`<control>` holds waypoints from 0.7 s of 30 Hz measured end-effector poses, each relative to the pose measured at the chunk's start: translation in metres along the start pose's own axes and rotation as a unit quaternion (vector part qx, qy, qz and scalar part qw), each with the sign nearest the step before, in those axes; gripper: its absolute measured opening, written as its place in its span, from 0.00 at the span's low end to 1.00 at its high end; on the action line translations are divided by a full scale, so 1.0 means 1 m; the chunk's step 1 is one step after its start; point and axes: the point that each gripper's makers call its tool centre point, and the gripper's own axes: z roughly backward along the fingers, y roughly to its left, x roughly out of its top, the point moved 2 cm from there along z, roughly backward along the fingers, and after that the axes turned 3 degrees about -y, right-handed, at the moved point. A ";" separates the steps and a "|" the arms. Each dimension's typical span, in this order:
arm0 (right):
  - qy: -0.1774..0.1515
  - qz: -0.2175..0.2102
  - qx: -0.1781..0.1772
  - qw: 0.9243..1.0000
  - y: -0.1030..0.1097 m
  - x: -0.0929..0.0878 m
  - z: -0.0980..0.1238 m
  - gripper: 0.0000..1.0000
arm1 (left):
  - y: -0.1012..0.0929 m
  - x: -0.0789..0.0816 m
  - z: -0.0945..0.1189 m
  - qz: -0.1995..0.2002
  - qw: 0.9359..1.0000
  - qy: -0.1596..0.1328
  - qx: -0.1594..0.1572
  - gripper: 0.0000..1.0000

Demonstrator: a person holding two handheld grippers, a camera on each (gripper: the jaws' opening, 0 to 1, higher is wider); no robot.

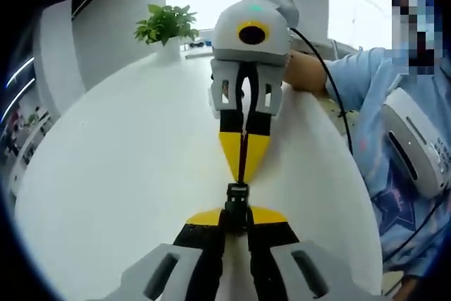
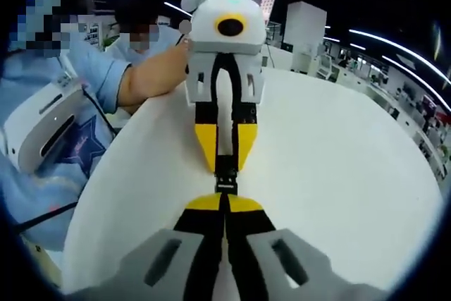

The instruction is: Snap the two parts of the plastic buckle together until the buckle closes and remains connected.

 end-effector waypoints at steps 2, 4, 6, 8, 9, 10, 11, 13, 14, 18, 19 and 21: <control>0.000 0.000 0.000 1.000 -0.001 0.000 0.000 0.00 | 0.000 0.000 0.001 0.001 1.000 0.001 -0.001 0.10; -0.001 -0.001 0.001 1.000 -0.001 0.000 -0.001 0.00 | 0.001 0.000 0.002 0.002 1.000 0.003 0.000 0.10; -0.001 -0.001 0.002 1.000 -0.002 0.001 -0.001 0.00 | 0.001 0.000 0.003 0.002 1.000 0.004 -0.001 0.10; 0.001 0.000 0.002 1.000 -0.002 0.001 -0.002 0.00 | 0.002 0.000 0.003 0.003 1.000 0.005 -0.003 0.10; 0.003 0.001 0.002 1.000 -0.002 0.001 -0.002 0.00 | 0.003 0.000 0.003 0.004 1.000 0.007 -0.004 0.10; 0.004 0.000 0.002 1.000 -0.002 0.002 -0.003 0.00 | 0.003 0.000 0.003 0.004 1.000 0.009 -0.005 0.10; 0.005 0.001 0.002 1.000 -0.002 0.002 -0.003 0.00 | 0.003 0.000 0.003 0.004 1.000 0.011 -0.006 0.10; 0.006 0.000 0.002 1.000 -0.003 0.002 -0.004 0.00 | 0.004 0.000 0.003 0.004 1.000 0.015 -0.007 0.10; 0.007 -0.001 0.001 1.000 -0.003 0.003 -0.004 0.00 | 0.004 -0.001 0.004 0.005 1.000 0.017 -0.008 0.10; 0.016 0.008 -0.004 1.000 -0.002 0.004 -0.005 0.00 | 0.006 -0.001 0.004 0.006 1.000 0.028 -0.011 0.10; 0.018 0.008 -0.005 1.000 -0.002 0.004 -0.005 0.00 | 0.005 -0.001 0.003 0.005 0.999 0.032 -0.011 0.10; 0.021 0.007 -0.008 1.000 -0.003 0.004 -0.005 0.00 | 0.006 -0.002 0.003 0.005 0.999 0.036 -0.012 0.10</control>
